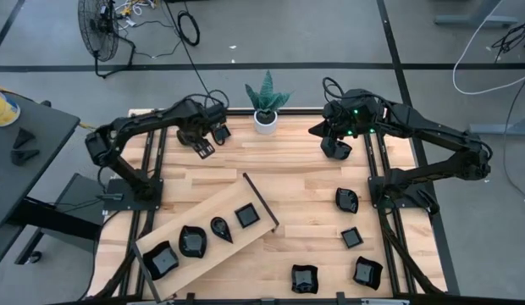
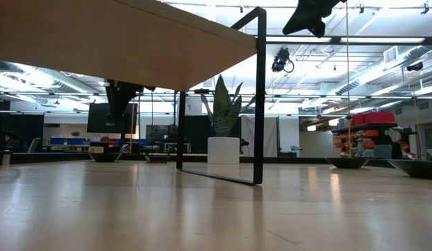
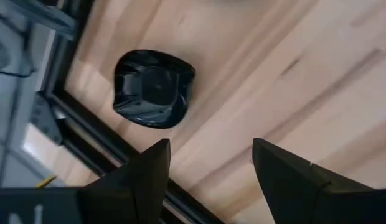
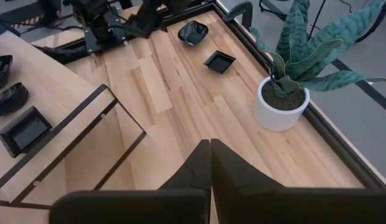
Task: Pick & Place Mini shaped plates
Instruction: Stack the black leaf shaped plate on top of the black leaf shaped plate on the shelf
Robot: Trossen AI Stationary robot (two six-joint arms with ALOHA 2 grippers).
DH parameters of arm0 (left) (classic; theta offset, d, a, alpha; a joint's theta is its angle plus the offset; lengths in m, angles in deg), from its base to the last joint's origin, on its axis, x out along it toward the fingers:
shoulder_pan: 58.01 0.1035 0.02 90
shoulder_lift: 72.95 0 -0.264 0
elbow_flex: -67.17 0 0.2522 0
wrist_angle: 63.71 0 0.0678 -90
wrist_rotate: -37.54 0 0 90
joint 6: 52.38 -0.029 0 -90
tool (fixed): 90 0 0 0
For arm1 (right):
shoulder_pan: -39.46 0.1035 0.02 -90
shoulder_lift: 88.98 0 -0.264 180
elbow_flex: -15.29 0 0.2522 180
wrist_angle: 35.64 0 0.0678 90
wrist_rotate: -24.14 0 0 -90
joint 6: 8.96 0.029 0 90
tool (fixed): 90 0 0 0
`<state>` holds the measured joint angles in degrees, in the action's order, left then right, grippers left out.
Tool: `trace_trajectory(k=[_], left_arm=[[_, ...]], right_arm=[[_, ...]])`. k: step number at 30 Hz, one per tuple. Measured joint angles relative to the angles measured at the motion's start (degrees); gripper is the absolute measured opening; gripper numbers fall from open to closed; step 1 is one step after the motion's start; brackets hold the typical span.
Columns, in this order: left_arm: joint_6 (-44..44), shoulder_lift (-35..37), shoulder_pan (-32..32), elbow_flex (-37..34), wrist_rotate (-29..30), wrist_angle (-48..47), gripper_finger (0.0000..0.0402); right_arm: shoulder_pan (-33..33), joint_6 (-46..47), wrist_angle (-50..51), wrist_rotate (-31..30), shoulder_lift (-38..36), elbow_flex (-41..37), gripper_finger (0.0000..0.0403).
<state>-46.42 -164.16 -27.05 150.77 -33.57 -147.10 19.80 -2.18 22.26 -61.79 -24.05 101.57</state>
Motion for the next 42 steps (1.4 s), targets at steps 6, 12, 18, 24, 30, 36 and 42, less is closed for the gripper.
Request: trace_trajectory(k=[6,12,18,24,30,36,42], left_arm=[[2.7,-2.5,-3.1,-1.0,3.2,2.7,0.0232],[8.6,-2.8,-5.3,-9.2,7.7,8.4,0.0232],[5.9,-2.7,-5.2,-12.3,14.0,12.3,0.0232],[5.4,-2.7,-4.5,-16.4,11.1,18.1,0.0232],[4.8,-2.7,-2.8,-18.3,12.3,22.1,0.0232],[4.6,-2.7,-0.7,-20.1,11.5,25.3,0.0232],[2.3,-2.7,1.3,-21.8,11.8,29.3,0.0232]], right_arm=[[0.0,0.0,0.0,0.0,0.0,0.0,0.0004],[0.0,0.3,-0.2,0.0,0.0,0.0,0.0004],[0.0,0.2,-3.0,-0.1,0.0,0.0,0.0004],[0.0,0.9,-4.5,-0.2,0.0,0.0,0.0004],[0.0,1.0,-5.8,-0.2,0.0,0.0,0.0004],[0.0,2.1,-6.1,-0.2,0.0,0.0,0.0004],[0.0,2.8,-7.8,-0.2,0.0,0.0,0.0004]])
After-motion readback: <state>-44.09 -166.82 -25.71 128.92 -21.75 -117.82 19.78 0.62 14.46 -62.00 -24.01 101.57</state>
